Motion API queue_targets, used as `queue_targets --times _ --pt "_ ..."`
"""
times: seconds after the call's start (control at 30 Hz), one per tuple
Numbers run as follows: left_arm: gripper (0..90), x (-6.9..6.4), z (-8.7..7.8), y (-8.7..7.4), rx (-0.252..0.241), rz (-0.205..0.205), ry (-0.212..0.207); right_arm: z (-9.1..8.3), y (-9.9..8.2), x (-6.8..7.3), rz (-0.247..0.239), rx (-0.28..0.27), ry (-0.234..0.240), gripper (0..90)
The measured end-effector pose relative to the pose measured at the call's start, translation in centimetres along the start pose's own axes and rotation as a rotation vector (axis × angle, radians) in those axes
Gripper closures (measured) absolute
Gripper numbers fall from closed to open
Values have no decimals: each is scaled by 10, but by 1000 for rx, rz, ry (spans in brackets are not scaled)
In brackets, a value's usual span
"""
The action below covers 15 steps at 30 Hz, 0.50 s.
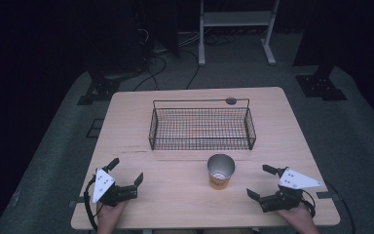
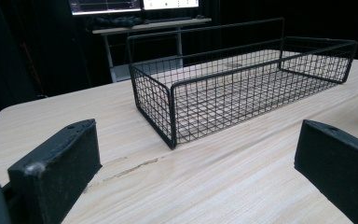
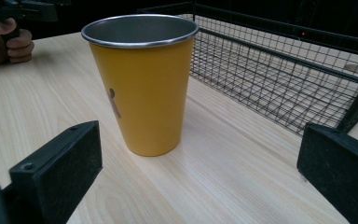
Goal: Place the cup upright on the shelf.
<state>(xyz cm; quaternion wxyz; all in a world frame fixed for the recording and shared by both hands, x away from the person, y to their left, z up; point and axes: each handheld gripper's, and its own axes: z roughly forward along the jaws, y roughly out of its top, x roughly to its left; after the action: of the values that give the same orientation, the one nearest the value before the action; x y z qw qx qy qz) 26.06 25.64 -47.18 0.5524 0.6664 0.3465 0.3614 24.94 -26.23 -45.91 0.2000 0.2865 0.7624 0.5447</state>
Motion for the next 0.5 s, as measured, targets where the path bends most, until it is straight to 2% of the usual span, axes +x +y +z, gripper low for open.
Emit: queue_targets --times 0.5 --pt "0 0 0 0 0 1 -1 20 9 13 -29 28 60 0"
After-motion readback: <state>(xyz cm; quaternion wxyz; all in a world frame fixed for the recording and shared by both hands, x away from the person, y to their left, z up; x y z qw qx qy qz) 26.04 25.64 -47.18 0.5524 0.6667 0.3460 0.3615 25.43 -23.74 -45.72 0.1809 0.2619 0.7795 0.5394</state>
